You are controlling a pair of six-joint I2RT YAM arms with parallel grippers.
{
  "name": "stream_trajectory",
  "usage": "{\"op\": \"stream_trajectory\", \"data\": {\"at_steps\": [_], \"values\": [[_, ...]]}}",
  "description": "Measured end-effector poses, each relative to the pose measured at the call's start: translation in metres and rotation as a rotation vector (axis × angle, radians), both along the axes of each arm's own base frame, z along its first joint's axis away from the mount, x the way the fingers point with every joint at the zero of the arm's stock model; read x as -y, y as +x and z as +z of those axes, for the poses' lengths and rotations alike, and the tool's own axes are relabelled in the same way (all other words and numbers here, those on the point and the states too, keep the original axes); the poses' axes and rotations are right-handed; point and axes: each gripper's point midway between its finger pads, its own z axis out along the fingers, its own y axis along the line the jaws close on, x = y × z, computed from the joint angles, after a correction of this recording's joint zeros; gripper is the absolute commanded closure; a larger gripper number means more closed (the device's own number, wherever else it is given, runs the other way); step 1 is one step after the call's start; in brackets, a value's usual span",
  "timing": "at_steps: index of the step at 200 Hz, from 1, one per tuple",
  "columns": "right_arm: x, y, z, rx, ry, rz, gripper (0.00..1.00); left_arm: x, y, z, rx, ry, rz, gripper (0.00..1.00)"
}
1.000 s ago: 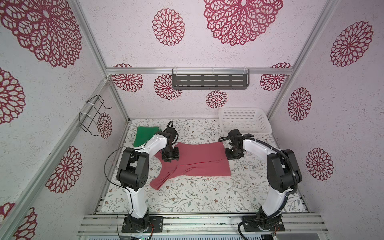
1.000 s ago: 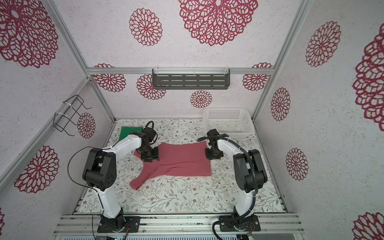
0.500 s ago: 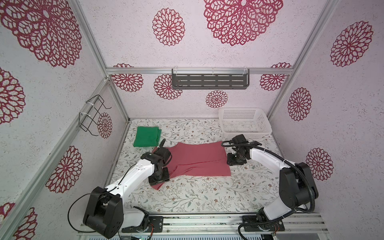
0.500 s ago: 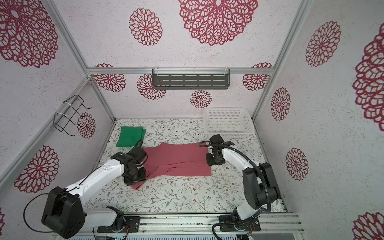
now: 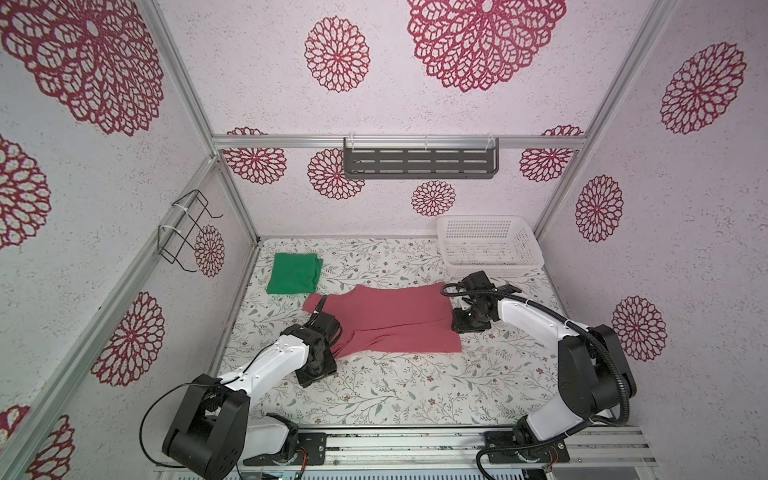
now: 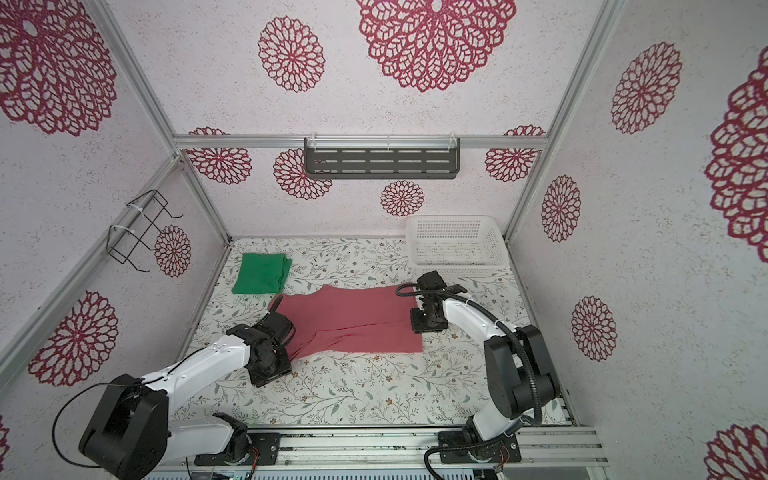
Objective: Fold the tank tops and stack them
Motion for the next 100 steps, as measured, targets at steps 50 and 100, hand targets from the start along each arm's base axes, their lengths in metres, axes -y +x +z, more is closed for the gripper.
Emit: {"op": "stream_trajectory", "data": {"at_steps": [50,100], "values": [[0.0,0.0,-0.001,-0.001,-0.001,0.0,0.59,-0.004,0.005,-0.004,-0.016,0.034,-0.021,0.93],[0.0,-0.001,-0.001,-0.001,-0.001,0.001,0.59,-0.006,0.012,0.011,0.001,0.057,-0.042,1.0]]}}
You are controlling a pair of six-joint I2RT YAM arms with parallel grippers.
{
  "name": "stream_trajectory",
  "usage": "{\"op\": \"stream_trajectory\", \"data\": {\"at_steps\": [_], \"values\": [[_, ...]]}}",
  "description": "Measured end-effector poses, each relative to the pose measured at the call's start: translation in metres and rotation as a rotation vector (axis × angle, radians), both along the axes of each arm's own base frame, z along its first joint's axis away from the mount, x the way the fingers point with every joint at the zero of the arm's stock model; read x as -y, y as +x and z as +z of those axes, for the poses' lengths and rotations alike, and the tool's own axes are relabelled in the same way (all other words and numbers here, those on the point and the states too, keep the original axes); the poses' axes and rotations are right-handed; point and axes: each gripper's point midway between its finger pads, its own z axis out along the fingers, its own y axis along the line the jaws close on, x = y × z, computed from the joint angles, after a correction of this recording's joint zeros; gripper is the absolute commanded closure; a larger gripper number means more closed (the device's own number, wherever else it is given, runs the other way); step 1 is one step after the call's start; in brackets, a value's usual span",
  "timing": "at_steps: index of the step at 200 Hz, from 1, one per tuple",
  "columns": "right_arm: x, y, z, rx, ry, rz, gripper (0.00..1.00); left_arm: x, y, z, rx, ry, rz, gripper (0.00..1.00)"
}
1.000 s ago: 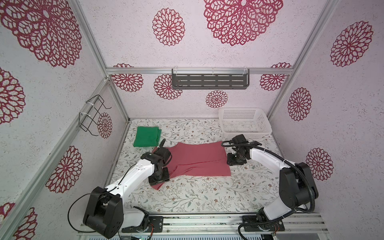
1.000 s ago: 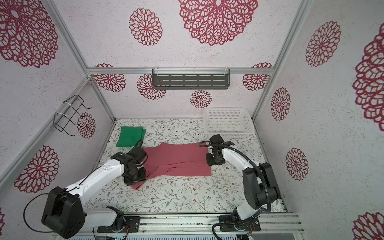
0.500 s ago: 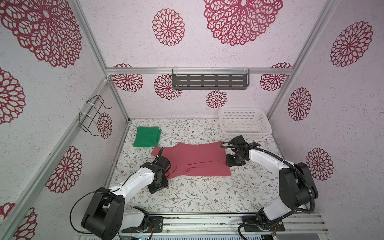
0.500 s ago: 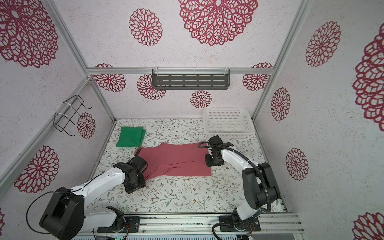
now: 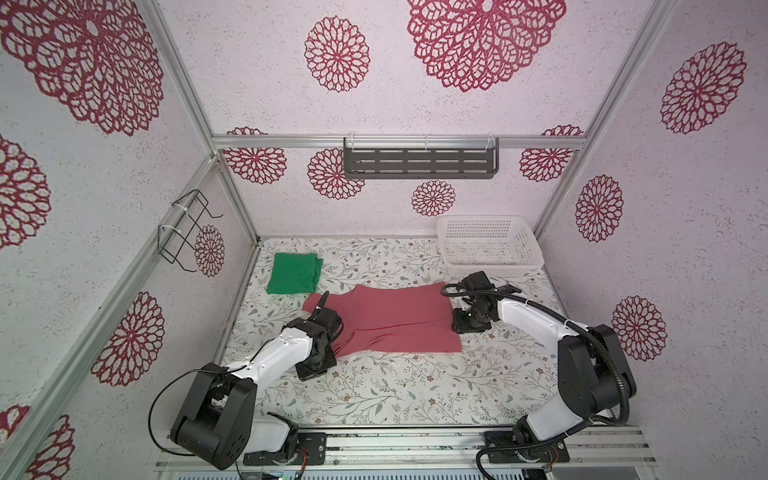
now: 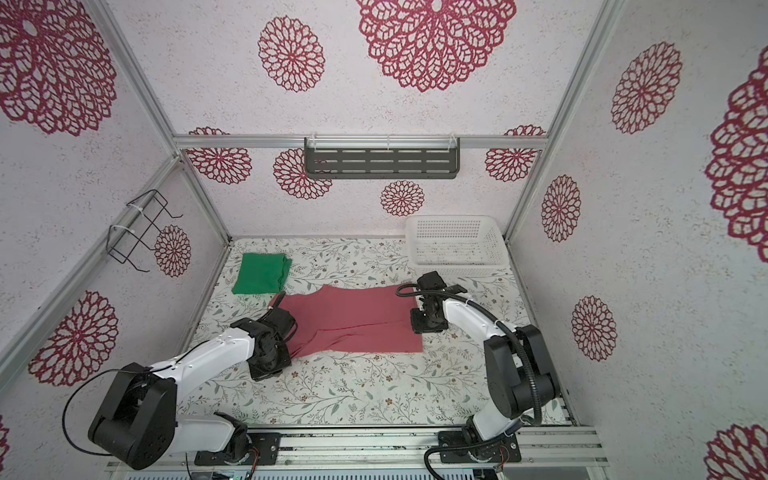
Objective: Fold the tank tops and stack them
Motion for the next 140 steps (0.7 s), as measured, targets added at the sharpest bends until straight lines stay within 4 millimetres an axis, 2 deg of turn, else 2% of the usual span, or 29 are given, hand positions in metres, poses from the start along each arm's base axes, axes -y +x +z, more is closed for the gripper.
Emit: {"op": "stream_trajectory", "data": {"at_steps": [35,62,124,132,140], "values": [[0.0,0.0,0.0,0.001,0.0,0.0,0.59,-0.005,0.015,0.026,0.066,-0.03,0.013,1.0],[0.0,0.0,0.0,0.002,0.001,0.0,0.59,-0.015,0.028,0.038,0.084,-0.051,0.027,1.0],[-0.002,0.004,0.001,0.018,0.007,0.001,0.59,-0.034,0.063,0.028,0.005,-0.115,0.036,1.0],[-0.002,0.005,0.002,0.02,0.007,0.001,0.59,-0.036,0.07,0.028,0.003,-0.126,0.035,0.93],[-0.002,0.005,0.002,0.022,0.008,0.001,0.59,-0.038,0.078,0.029,0.005,-0.135,0.034,0.82]]}}
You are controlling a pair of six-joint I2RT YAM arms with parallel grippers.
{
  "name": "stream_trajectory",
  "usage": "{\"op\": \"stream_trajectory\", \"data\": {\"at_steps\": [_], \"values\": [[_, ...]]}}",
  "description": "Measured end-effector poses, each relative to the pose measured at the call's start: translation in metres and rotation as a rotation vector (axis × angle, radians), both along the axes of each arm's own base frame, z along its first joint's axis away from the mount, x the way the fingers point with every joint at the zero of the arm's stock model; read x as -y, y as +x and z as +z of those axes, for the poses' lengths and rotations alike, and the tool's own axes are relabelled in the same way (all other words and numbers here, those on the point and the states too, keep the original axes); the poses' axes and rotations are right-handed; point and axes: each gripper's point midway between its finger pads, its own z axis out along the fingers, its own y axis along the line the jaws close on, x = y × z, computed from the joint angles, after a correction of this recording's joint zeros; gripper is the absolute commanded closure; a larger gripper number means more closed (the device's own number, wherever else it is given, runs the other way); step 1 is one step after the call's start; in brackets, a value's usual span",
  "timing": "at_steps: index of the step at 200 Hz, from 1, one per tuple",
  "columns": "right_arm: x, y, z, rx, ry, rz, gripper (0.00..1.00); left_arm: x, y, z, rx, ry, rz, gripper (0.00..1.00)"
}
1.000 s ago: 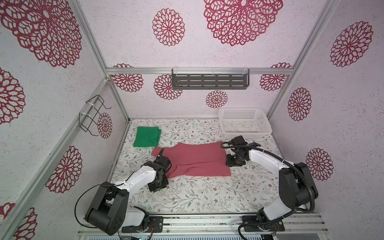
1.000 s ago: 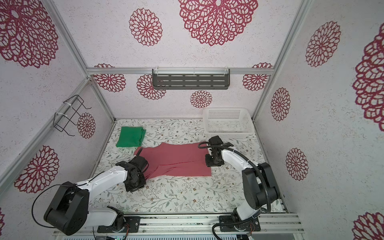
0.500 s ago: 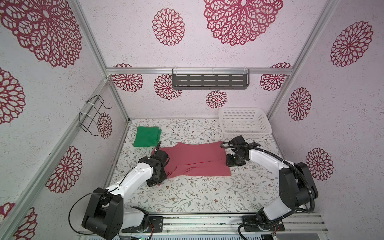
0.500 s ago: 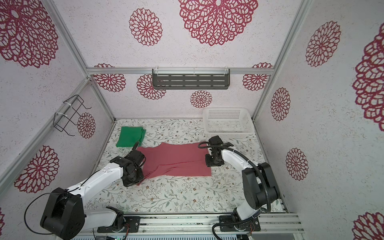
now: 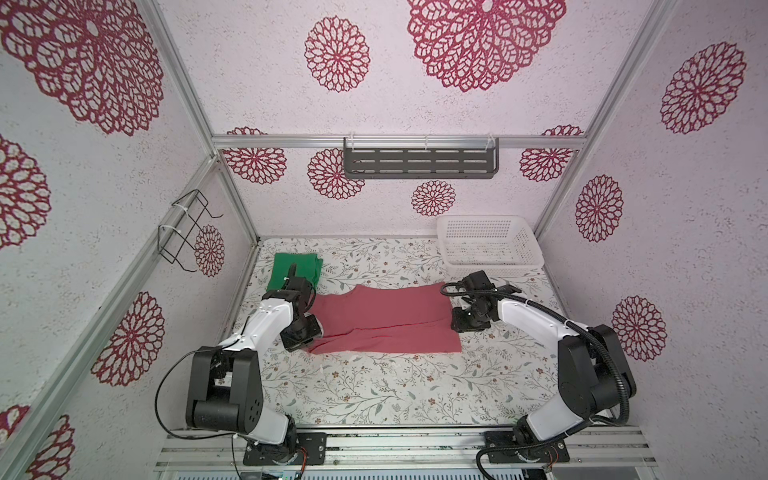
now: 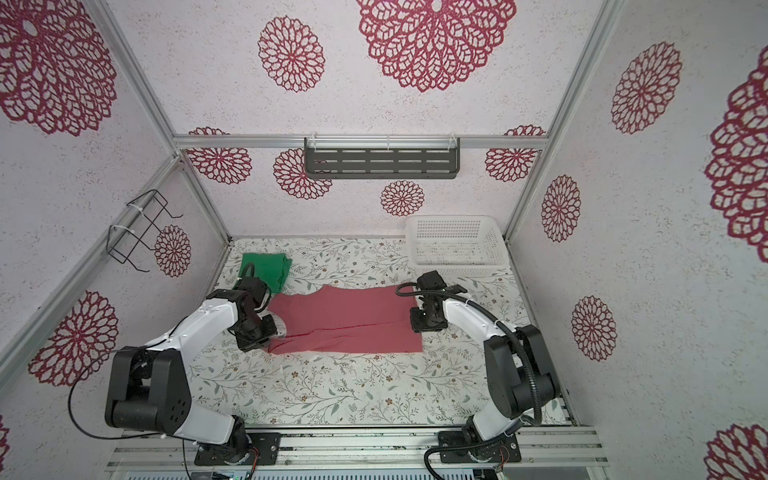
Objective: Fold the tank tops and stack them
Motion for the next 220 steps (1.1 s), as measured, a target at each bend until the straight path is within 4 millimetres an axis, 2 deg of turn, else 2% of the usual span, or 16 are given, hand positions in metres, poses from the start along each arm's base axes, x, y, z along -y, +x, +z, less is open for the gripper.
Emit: {"op": "stream_trajectory", "data": {"at_steps": [7,14,35,53,73,87,104,125,152,186,207,220], "values": [[0.0,0.0,0.0,0.0,0.0,0.0,0.59,-0.002,0.008,0.0,0.001,-0.009,-0.002,0.72],[0.0,0.0,0.0,0.001,0.0,0.001,0.59,-0.004,0.016,0.001,0.004,-0.014,-0.006,0.67],[0.0,0.0,0.0,0.003,-0.002,0.006,0.59,-0.012,0.037,0.003,0.025,-0.014,-0.009,0.62],[0.001,-0.002,-0.004,-0.004,-0.005,0.007,0.59,-0.017,0.044,0.01,0.045,-0.001,-0.018,0.6],[0.003,-0.008,-0.009,-0.021,-0.012,0.006,0.59,-0.021,0.04,0.017,0.061,0.017,-0.019,0.56],[0.004,-0.009,-0.011,-0.027,-0.014,0.007,0.59,-0.02,0.031,0.017,0.065,0.012,-0.018,0.52],[0.004,-0.009,-0.011,-0.024,-0.012,0.007,0.59,-0.017,0.016,0.009,0.049,-0.004,-0.009,0.47],[0.003,-0.008,-0.01,-0.02,-0.008,0.006,0.59,-0.012,0.007,-0.006,0.024,-0.035,0.0,0.45],[0.001,-0.008,-0.006,-0.007,0.008,0.002,0.59,-0.008,0.012,-0.016,0.032,-0.062,0.009,0.57],[0.001,-0.014,-0.005,-0.008,0.027,-0.003,0.59,-0.007,0.023,-0.027,0.035,-0.068,0.011,0.83],[-0.003,-0.02,-0.008,-0.02,0.042,0.0,0.59,-0.008,0.03,-0.027,0.041,-0.063,0.007,0.95],[-0.008,-0.025,-0.006,-0.022,0.067,0.006,0.59,-0.009,0.036,-0.027,0.051,-0.059,0.005,0.99]]}}
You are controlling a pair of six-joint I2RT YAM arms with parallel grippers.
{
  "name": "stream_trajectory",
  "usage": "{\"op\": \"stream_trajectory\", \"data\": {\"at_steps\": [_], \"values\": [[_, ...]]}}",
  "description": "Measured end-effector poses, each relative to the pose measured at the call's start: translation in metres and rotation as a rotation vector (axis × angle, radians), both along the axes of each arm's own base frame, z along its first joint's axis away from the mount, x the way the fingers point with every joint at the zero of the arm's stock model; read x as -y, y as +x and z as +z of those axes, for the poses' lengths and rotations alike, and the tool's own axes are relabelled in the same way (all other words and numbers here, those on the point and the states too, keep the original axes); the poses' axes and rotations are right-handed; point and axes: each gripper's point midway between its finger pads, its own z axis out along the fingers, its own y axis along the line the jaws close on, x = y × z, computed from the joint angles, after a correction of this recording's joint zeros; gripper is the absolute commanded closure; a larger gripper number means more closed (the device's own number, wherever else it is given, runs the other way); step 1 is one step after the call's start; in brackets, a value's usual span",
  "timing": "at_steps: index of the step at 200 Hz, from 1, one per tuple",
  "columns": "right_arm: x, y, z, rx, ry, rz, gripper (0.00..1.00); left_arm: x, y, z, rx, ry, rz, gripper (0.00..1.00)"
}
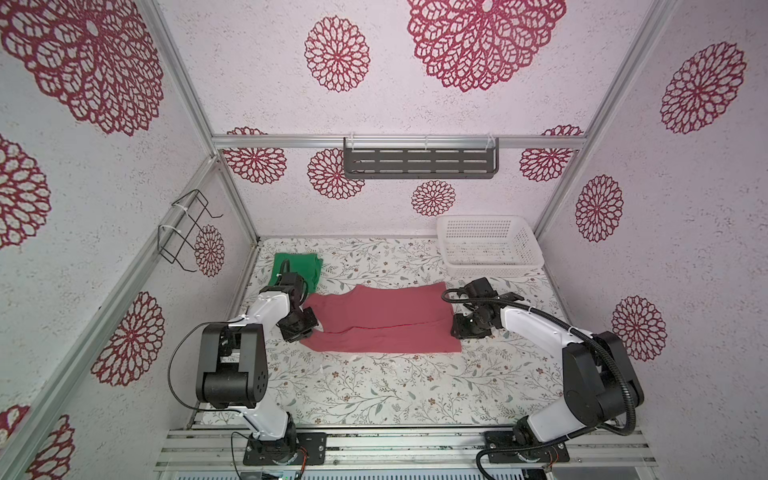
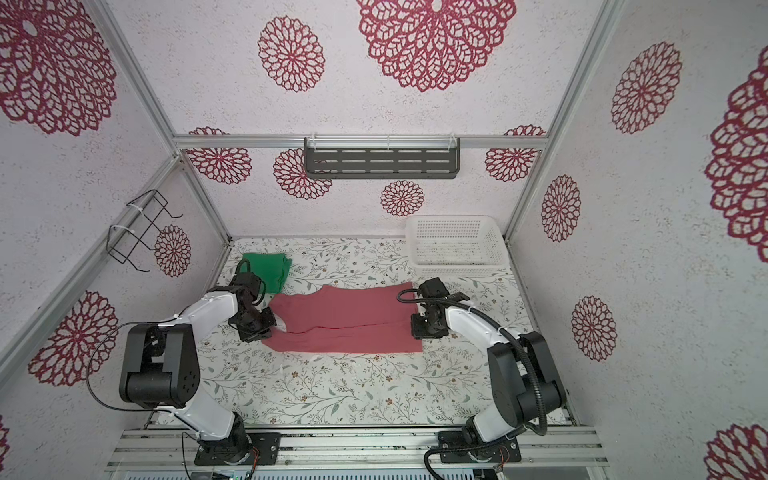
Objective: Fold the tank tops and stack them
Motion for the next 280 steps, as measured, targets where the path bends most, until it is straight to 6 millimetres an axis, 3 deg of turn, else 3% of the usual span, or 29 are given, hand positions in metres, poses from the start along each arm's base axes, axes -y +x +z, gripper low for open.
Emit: {"op": "stream_trajectory", "data": {"at_steps": [30,64,116,162,174,185,193,198,212,224,240,257,280], "values": [[-0.022,-0.022,0.007,0.005,0.067,0.043,0.59,-0.003,0.004,-0.002,0.003,0.008,0.006,1.0],[-0.033,-0.036,-0.009,-0.042,0.082,0.055,0.6,-0.009,-0.001,-0.007,-0.008,0.016,0.021,1.0],[-0.017,-0.035,-0.042,-0.089,0.018,-0.019,0.61,-0.019,-0.014,-0.021,-0.052,0.018,0.055,1.0],[0.001,-0.027,-0.043,-0.071,0.006,-0.075,0.61,-0.022,-0.02,-0.021,-0.044,0.021,0.07,0.96],[0.007,-0.027,-0.042,-0.072,-0.01,-0.085,0.61,-0.023,-0.021,-0.021,-0.047,0.025,0.071,0.92],[0.012,-0.029,-0.041,-0.072,-0.027,-0.08,0.61,-0.025,-0.024,-0.019,-0.052,0.033,0.077,0.77],[0.014,-0.03,-0.037,-0.066,-0.035,-0.076,0.6,-0.027,-0.027,-0.015,-0.053,0.045,0.079,0.65],[0.015,-0.03,-0.034,-0.062,-0.04,-0.072,0.54,-0.028,-0.029,-0.012,-0.054,0.053,0.078,0.61],[0.015,-0.026,-0.017,-0.015,-0.034,-0.05,0.38,-0.032,-0.033,0.003,-0.041,0.074,0.083,0.52],[0.012,-0.017,0.003,0.045,-0.016,-0.042,0.36,-0.035,-0.031,0.023,-0.004,0.089,0.085,0.49],[0.009,-0.004,0.025,0.116,-0.001,-0.041,0.37,-0.037,-0.024,0.051,0.064,0.109,0.087,0.48],[0.005,0.003,0.031,0.133,0.007,-0.046,0.46,-0.032,-0.015,0.074,0.124,0.126,0.078,0.49],[-0.003,0.005,0.021,0.11,0.011,-0.057,0.58,0.005,-0.001,0.079,0.169,0.091,0.01,0.52]]}}
